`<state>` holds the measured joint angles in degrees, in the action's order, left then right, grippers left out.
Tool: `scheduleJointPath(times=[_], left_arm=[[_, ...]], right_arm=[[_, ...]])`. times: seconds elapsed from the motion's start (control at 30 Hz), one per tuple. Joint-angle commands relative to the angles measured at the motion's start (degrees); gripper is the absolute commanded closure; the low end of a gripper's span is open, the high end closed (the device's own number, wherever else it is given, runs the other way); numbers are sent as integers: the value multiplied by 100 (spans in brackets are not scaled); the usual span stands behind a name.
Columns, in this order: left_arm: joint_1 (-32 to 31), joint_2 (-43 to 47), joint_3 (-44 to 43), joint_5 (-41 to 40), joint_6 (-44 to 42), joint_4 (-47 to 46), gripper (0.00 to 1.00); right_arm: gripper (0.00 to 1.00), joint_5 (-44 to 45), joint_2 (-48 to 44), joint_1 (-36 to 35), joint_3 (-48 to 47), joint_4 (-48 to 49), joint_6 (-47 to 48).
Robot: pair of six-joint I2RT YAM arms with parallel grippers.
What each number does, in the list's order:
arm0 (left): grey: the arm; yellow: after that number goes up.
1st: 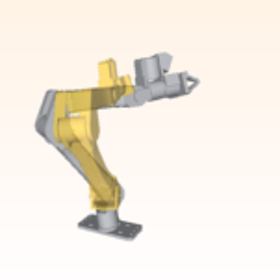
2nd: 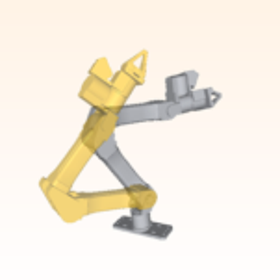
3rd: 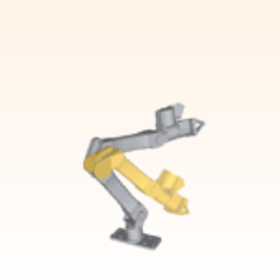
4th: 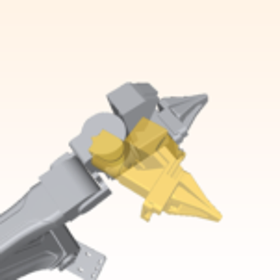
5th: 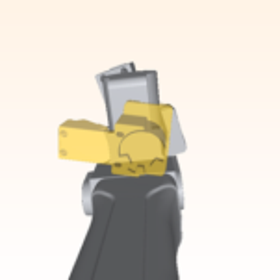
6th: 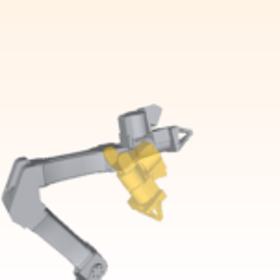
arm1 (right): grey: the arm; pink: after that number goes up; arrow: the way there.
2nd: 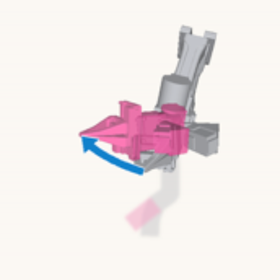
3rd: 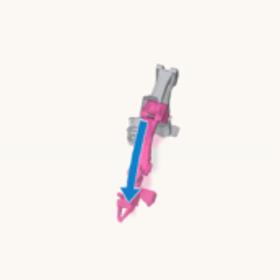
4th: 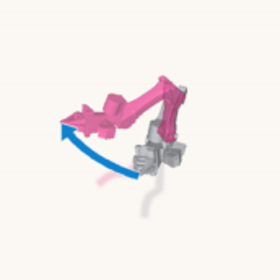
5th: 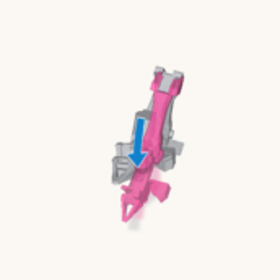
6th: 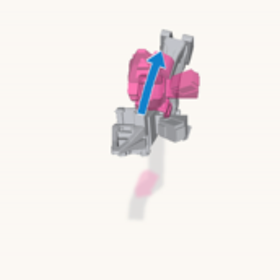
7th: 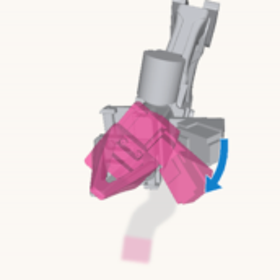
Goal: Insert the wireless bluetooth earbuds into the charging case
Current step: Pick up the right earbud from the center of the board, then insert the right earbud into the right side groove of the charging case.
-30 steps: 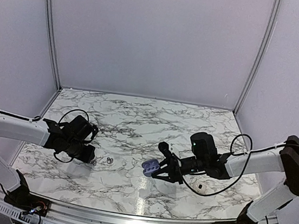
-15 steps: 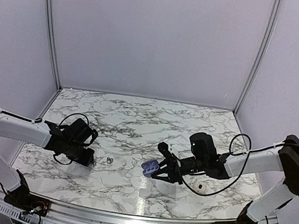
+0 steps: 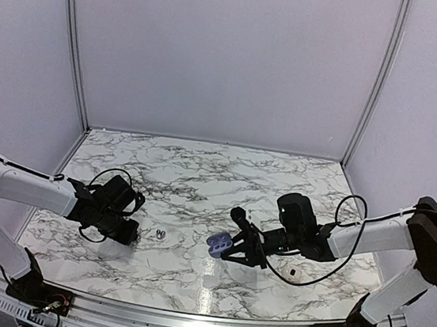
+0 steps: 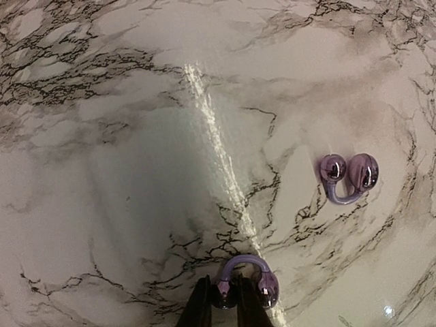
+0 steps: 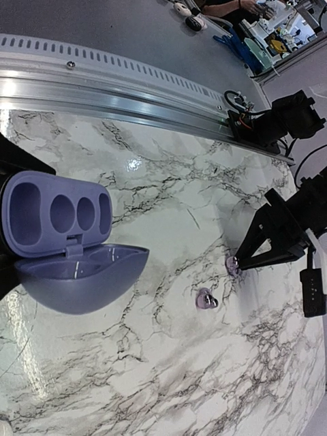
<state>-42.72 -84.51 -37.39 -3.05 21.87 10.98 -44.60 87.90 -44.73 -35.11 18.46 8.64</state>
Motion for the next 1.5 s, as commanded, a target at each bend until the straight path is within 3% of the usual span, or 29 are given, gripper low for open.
scheduleJointPath(times=[0.0, 0.3, 0.6, 0.93, 1.47], left_arm=[[-49, 188, 5, -79, 32, -50, 90], [-482, 1061, -172, -388, -14, -349, 94], [-1168, 1945, -33, -522, 126, -1716, 95], [-2105, 1215, -781, -1486, -204, -2311, 95], [-2622, 239, -1545, -1531, -186, -2645, 95]], right_arm=[[100, 331, -117, -179, -85, 312, 163], [100, 1843, -234, -846, -9, 975, 691], [100, 2759, -518, -990, 225, 2024, 822], [100, 3135, -510, -1142, 566, 3195, 783], [100, 3755, -120, -1204, 49, 2580, -67]])
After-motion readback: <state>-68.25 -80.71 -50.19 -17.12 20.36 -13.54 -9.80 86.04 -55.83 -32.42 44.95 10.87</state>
